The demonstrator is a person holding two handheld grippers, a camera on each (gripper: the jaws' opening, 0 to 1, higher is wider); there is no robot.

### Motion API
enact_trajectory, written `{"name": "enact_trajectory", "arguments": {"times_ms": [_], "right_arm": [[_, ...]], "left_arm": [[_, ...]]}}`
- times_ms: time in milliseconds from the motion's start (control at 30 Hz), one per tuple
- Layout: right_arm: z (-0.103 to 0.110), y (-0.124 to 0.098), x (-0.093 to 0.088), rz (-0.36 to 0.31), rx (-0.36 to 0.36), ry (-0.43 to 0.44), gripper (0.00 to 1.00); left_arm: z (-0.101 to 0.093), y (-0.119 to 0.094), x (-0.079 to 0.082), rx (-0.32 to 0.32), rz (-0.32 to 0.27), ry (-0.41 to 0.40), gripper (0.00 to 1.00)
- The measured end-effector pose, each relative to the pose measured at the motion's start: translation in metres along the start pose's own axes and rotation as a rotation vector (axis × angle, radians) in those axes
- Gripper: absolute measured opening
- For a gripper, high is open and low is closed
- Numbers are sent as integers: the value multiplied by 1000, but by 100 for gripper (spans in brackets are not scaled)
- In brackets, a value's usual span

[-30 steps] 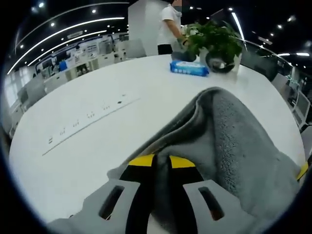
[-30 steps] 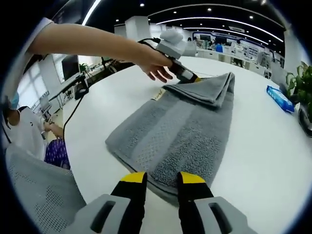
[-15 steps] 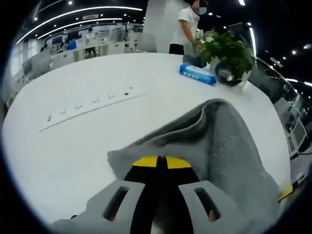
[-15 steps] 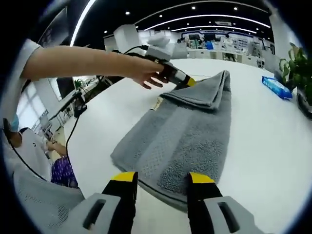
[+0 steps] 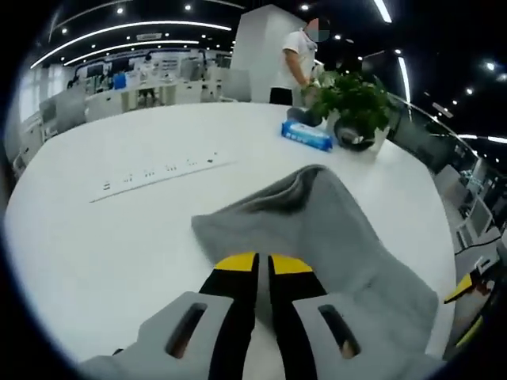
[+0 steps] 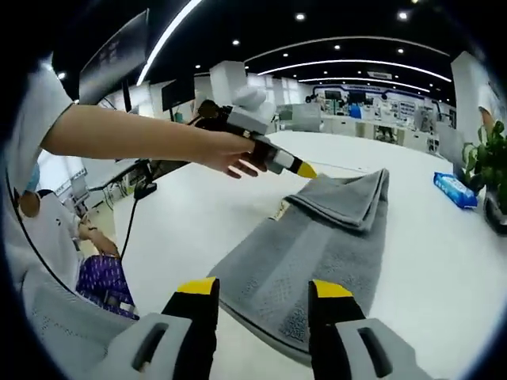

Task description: Open the folded towel by lifting each exposed corner and separating the folded layers until the towel lies flat within the target outline without major curled edges

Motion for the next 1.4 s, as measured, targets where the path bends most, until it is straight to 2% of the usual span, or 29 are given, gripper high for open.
{"name": "enact_trajectory", "arguments": {"times_ms": [100,200,333,433,533,700,800,867,933,1067,1200,1333,1400], "right_arm": [[7,2,5,-8,8,-53,44],[13,5,8,12,20,-88,44],[23,11,14,6,37,-117,44],[32,15,17,5,57,-139,44],[40,19,17,29,76,-187,43],[48,26,14,62,90,-253,40],[51,29,15,78,88,-287,34],[54,33,15,84,95,-315,32],[55,38,13,98,95,-341,32],[53,48,2,176,91,-378,29],[51,57,-4,201,89,-412,28],[49,64,-8,227,83,-417,27],[48,68,-11,238,78,-454,26]], "left_arm": [[-9,-20,0,1,-63,-24,4],[-17,-36,-3,0,-85,-46,5],[-24,-58,-9,12,-126,-64,6],[-31,-79,-18,19,-137,-65,7],[-37,-94,-28,53,-145,-55,7],[-44,-113,-46,66,-172,-135,7],[-47,-120,-53,66,-189,-156,7],[-49,-126,-60,55,-197,-212,7],[-52,-131,-67,56,-203,-217,7],[-56,-143,-78,70,-222,-206,7],[-58,-152,-84,75,-227,-210,7],[-64,-159,-90,72,-244,-257,7],[-67,-162,-94,78,-247,-267,7]]}}
Point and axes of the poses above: the point that each gripper's makers call its tool centre point, and the gripper's own axes: y roughly forward along the fingers, z roughly to its left, x roughly out of its top, the point moved 7 cm from there along -y, roughly backward along the fingers, and after that the axes turned 5 degrees about x, right-handed, at the moved point
